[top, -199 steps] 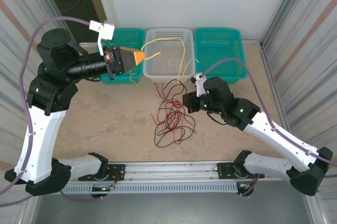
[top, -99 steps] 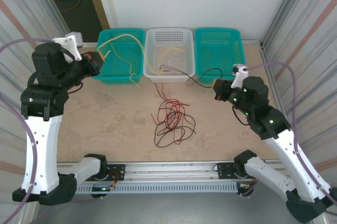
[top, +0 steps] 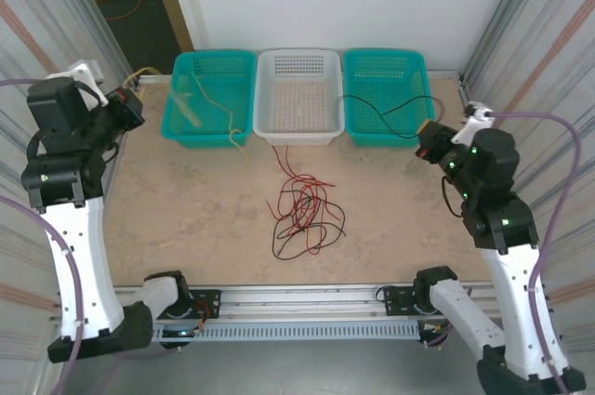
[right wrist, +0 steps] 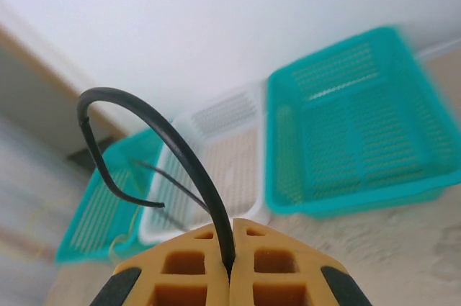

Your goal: Untangle the cables

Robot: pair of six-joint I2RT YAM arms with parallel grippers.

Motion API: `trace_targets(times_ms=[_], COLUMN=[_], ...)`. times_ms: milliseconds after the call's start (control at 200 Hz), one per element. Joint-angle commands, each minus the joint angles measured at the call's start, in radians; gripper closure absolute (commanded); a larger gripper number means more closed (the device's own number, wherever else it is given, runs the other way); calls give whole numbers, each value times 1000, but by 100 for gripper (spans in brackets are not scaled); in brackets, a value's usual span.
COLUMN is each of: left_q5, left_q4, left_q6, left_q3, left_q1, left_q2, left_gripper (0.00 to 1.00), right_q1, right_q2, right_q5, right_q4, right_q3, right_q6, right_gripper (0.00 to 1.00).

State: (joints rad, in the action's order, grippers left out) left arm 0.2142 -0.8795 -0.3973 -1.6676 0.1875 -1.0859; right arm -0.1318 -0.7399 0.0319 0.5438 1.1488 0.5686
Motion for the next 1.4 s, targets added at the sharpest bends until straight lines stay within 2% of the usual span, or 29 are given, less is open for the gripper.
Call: trace_targets(times_ms=[0, 95, 210, 316, 752, 1027, 1283, 1398], left_q5=[49, 166, 285, 329, 273, 301, 336, 357], left_q4=[61, 166, 346, 462, 863, 906, 1004, 1007], left_q6=[-5, -74, -185, -269, -342, -407, -489, -484], left_q3=[-29, -12, 10, 18, 110, 97, 183, 179], left_q1=[73, 142, 144, 138, 33, 10, 2, -16], left_q2=[-29, -54, -90, -145, -375, -514, -599, -644], left_gripper=[100, 100, 100, 100, 100, 100, 100, 100], right_q1=[129, 167, 152, 124, -14, -34, -35, -37], right_q2=[14, -15, -7, -12, -15, -11, -9, -7], right_q5=[91, 203, 241, 247, 225, 215, 221, 223], right_q4=[19, -7, -56, -59, -58, -52, -51, -44], right_q3=[24, 14, -15, -7, 11, -1, 3, 9], right_q6=[48, 85, 96, 89, 35, 27, 21, 16], right_gripper=[100, 100, 100, 100, 100, 100, 100, 100])
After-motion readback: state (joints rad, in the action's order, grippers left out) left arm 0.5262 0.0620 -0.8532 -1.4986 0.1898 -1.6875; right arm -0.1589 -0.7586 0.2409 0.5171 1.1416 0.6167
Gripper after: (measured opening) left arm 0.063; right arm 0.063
